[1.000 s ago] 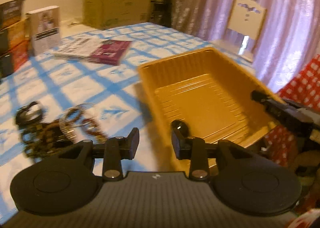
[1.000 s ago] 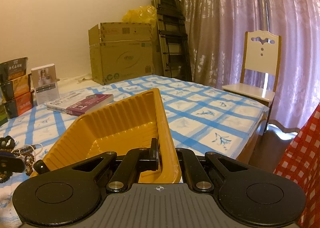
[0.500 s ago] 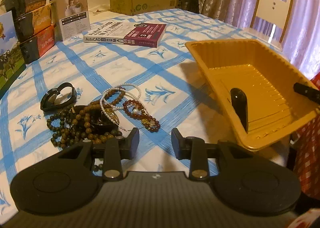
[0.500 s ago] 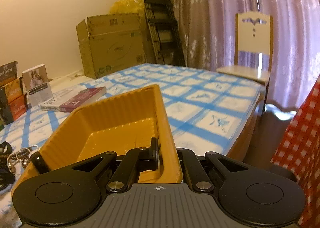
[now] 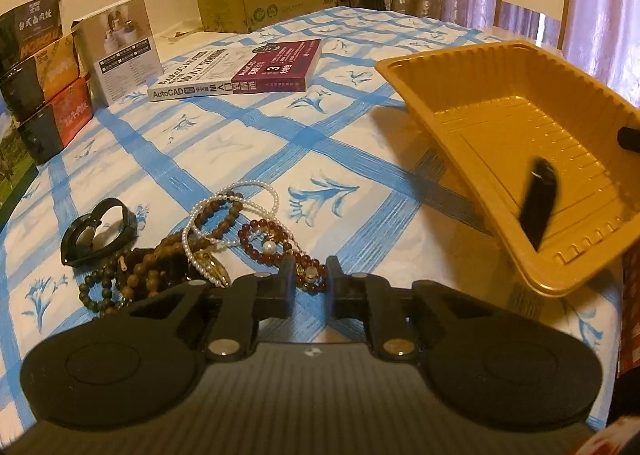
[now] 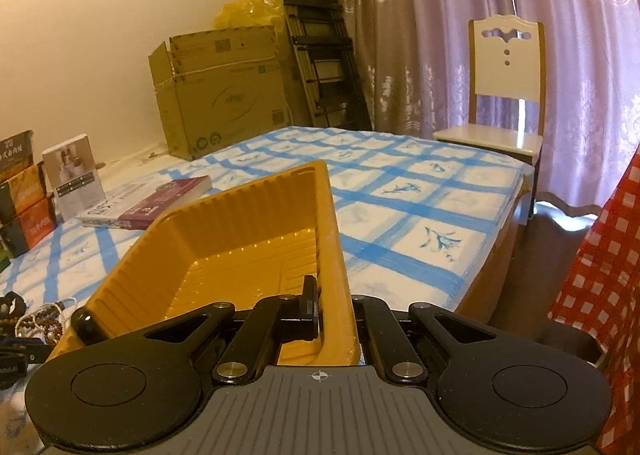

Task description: Organize jewelry

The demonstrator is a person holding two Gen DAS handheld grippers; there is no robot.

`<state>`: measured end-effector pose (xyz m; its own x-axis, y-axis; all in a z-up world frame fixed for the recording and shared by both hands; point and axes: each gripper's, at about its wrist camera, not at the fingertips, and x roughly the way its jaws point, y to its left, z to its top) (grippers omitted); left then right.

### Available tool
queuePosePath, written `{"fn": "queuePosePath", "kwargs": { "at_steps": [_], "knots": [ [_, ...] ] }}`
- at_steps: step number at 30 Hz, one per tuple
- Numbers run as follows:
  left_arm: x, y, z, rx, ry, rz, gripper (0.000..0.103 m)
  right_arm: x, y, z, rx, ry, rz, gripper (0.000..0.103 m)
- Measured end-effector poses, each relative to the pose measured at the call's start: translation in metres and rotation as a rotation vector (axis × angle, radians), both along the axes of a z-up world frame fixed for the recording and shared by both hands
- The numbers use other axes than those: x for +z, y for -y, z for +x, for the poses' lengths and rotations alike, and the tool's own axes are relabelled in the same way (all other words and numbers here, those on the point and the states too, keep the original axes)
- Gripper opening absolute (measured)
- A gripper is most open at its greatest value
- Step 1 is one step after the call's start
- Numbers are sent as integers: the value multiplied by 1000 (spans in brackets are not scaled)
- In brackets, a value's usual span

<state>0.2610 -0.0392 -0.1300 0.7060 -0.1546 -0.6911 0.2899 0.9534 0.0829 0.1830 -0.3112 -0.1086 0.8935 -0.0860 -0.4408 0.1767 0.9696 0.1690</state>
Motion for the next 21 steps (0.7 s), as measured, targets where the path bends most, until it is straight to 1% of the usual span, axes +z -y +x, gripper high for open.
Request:
{"fn": "queuePosePath", "kwargs": {
  "at_steps": [4,7,11,13,18,21],
  "knots": [
    [-2,2,3,-15,7,22,5,-2,0,1,0,-2,5,3],
    [-3,6,2,-26,17,42,3,-1,0,1,0,-2,6,3],
    [1,4,0,-29,37,39,2,-2,0,1,2,-1,1,3],
    [8,0,-2,-22,47,13,2,-2,1,1,3,-1,0,3],
    [33,-26,-5,36,51,-119,2,2,-3,2,13,3,-21,3],
    [51,-37,-10,43,64,-181,2,5,-6,1,20,8,-35,3]
  ]
}}
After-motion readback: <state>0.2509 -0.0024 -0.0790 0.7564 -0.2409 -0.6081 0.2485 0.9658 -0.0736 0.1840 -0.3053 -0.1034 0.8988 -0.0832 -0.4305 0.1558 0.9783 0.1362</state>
